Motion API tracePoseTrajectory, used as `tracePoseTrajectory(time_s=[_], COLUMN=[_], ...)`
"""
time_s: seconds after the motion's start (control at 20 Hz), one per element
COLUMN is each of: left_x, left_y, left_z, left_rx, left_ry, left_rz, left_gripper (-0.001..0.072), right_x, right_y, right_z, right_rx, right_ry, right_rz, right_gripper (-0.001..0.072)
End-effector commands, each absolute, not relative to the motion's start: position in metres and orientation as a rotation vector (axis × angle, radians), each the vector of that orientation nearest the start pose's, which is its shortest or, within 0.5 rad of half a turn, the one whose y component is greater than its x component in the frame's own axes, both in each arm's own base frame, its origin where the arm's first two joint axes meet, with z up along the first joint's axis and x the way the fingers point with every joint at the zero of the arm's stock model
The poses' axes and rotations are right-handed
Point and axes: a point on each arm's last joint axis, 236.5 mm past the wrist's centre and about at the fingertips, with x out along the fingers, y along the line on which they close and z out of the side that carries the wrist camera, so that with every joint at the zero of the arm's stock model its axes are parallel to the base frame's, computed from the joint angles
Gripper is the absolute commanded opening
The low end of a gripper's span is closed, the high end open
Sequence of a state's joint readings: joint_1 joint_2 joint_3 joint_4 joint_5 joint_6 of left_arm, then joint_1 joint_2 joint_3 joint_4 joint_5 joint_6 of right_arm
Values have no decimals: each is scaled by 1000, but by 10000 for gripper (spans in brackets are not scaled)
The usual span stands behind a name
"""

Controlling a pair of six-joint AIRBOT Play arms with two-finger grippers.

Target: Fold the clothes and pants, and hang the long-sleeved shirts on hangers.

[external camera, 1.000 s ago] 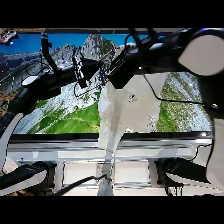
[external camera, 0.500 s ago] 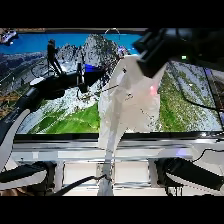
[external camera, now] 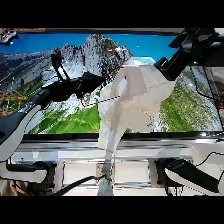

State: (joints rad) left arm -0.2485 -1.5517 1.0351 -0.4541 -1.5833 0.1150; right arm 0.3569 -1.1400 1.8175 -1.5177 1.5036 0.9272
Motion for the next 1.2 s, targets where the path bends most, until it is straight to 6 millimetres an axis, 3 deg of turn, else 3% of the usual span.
tracePoseTrajectory(time_s=[0.0,0.35,0.45,0.6,0.75,0.85,0.9,1.05,1.15], left_x=[332,333,333,330,331,338,344,368,394], left_y=[-302,-301,-300,-299,-298,-294,-289,-266,-244], left_z=[201,202,205,207,209,217,224,254,270], left_rx=[-685,-691,-702,-711,-729,-763,-796,-933,-1037], left_ry=[39,35,27,22,21,-11,-42,-177,-263], left_rz=[-1648,-1646,-1647,-1662,-1659,-1632,-1611,-1511,-1394], left_gripper=[12,12,13,14,37,350,458,620,647], right_x=[344,359,367,370,367,363,362,356,350], right_y=[155,181,184,185,184,183,183,182,185], right_z=[260,228,211,202,208,215,218,228,237], right_rx=[-656,-634,-627,-625,-669,-691,-692,-693,-683], right_ry=[691,735,777,806,770,744,737,713,687], right_rz=[759,883,895,903,921,925,923,920,930], right_gripper=[683,673,549,28,22,21,21,20,20])
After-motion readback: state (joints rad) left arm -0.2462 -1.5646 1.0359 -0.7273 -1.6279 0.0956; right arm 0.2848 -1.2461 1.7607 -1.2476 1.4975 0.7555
